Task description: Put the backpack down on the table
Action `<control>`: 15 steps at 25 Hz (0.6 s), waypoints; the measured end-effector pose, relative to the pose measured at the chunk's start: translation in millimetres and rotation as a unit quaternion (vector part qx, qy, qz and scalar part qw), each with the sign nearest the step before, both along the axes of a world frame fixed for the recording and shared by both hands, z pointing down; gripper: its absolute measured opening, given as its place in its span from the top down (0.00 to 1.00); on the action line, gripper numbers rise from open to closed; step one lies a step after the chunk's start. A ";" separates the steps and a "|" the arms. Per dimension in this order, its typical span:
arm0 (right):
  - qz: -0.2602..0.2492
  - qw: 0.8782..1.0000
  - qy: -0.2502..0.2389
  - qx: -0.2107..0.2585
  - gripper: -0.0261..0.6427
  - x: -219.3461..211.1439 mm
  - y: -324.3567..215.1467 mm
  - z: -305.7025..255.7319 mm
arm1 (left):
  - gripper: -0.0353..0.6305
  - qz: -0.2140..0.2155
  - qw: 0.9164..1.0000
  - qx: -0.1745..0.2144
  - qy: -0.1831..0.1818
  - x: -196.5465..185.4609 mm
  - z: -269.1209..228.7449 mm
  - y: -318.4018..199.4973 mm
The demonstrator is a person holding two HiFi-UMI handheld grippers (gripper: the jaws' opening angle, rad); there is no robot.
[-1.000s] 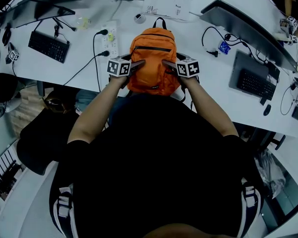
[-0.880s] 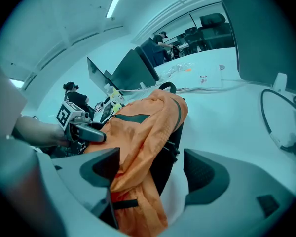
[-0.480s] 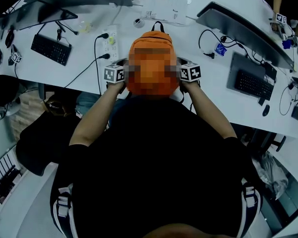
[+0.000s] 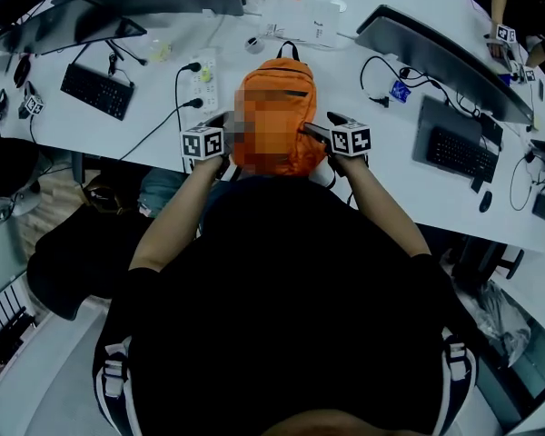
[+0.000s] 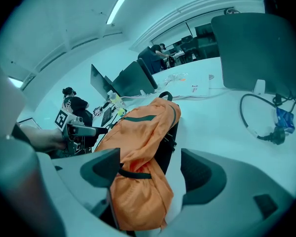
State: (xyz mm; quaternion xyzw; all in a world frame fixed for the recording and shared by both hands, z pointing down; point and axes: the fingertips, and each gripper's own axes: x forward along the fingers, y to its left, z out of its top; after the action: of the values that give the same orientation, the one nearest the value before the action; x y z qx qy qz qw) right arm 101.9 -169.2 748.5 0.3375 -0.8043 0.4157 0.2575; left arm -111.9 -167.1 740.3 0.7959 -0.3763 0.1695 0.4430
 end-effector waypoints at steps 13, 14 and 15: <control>0.005 0.998 -0.005 0.055 0.55 -3.0 11.5 -48.2 | 0.41 0.030 0.998 0.022 0.041 26.3 -38.0 23.6; 0.005 0.998 -0.007 0.056 0.56 -3.2 12.1 -50.1 | 0.41 0.034 0.998 0.026 0.047 30.0 -45.1 25.5; 0.001 0.998 -0.006 0.056 0.57 -3.9 13.8 -51.0 | 0.41 0.042 0.997 0.032 0.052 34.8 -53.3 28.2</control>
State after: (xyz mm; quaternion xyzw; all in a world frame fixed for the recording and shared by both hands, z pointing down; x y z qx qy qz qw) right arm 98.0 -155.3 697.5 0.3502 -0.8273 0.3723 0.2331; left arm -77.1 -138.9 687.0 0.8327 -0.3239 0.1344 0.4286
